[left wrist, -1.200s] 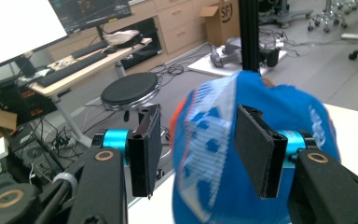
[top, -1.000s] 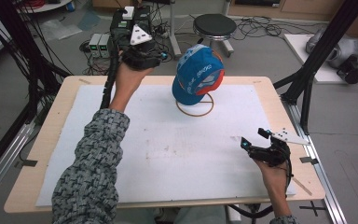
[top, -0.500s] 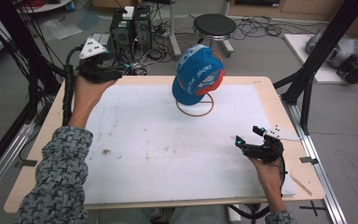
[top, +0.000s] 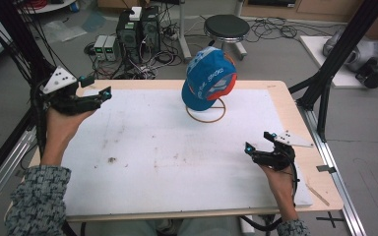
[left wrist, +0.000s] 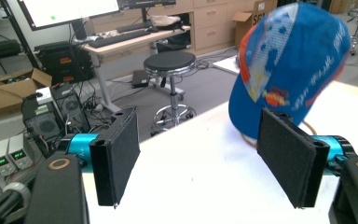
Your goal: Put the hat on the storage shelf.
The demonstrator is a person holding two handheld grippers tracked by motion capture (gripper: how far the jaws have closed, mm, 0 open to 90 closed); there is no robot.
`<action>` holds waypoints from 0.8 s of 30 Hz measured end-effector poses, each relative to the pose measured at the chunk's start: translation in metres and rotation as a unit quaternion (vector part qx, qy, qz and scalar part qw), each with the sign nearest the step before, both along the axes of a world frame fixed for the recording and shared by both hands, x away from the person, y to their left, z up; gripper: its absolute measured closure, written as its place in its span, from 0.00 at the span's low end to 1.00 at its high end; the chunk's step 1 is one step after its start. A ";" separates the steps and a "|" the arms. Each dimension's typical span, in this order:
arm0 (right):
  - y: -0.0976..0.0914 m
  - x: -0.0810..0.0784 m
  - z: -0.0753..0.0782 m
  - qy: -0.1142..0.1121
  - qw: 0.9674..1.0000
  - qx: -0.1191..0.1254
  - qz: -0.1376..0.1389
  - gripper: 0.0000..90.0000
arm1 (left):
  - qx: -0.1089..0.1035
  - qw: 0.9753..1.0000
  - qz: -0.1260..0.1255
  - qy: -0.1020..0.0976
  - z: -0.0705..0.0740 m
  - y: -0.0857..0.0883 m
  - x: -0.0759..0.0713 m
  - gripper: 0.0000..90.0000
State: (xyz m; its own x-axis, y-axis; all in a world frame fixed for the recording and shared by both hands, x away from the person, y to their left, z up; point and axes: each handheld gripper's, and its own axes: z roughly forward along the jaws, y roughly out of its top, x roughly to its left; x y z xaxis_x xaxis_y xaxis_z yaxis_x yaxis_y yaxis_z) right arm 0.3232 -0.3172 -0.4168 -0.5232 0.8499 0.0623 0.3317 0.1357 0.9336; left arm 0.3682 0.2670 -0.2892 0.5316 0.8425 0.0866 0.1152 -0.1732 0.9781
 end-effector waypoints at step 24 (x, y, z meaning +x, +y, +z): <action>-0.001 0.001 -0.001 0.000 1.000 -0.005 -0.006 0.12 | -0.005 1.000 0.022 0.016 -0.083 0.017 -0.054 0.31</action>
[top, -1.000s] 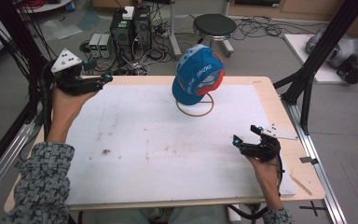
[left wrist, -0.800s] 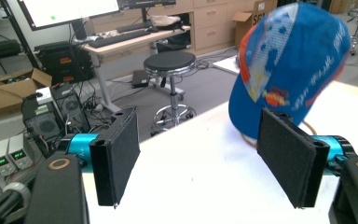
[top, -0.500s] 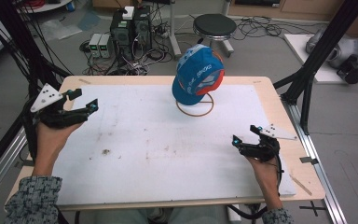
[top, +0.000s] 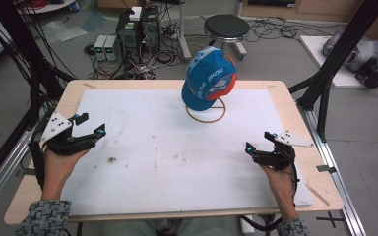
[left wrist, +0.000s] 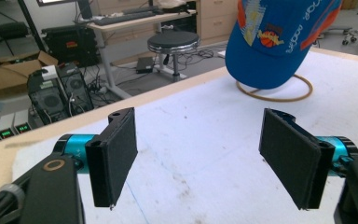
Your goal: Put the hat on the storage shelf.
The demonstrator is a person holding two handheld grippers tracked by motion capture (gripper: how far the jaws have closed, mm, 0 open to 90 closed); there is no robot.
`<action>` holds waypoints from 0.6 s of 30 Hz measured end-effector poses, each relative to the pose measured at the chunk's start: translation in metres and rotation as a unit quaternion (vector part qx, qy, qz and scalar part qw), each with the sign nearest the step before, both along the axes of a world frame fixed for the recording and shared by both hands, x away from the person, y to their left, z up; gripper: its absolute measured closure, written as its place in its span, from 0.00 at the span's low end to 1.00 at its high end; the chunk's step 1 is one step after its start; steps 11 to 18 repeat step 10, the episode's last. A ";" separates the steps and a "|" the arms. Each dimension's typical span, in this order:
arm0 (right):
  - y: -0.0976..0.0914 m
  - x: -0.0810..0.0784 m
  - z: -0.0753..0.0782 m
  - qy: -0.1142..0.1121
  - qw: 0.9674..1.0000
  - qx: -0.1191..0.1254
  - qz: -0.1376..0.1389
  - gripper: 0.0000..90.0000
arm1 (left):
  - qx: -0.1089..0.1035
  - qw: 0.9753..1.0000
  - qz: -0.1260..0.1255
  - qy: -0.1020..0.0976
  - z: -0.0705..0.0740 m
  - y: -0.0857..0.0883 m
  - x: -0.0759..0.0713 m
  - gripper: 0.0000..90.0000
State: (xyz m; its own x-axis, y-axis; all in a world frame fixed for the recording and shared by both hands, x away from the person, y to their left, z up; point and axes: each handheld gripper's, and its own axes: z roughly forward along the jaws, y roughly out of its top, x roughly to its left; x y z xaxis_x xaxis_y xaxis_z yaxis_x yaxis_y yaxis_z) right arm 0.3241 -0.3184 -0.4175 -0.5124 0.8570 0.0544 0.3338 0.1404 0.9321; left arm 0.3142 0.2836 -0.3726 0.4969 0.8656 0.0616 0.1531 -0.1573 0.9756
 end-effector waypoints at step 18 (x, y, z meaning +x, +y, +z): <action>0.001 -0.001 0.001 -0.002 1.000 -0.001 0.001 0.12 | 0.000 1.000 0.009 0.016 -0.014 0.008 -0.002 0.31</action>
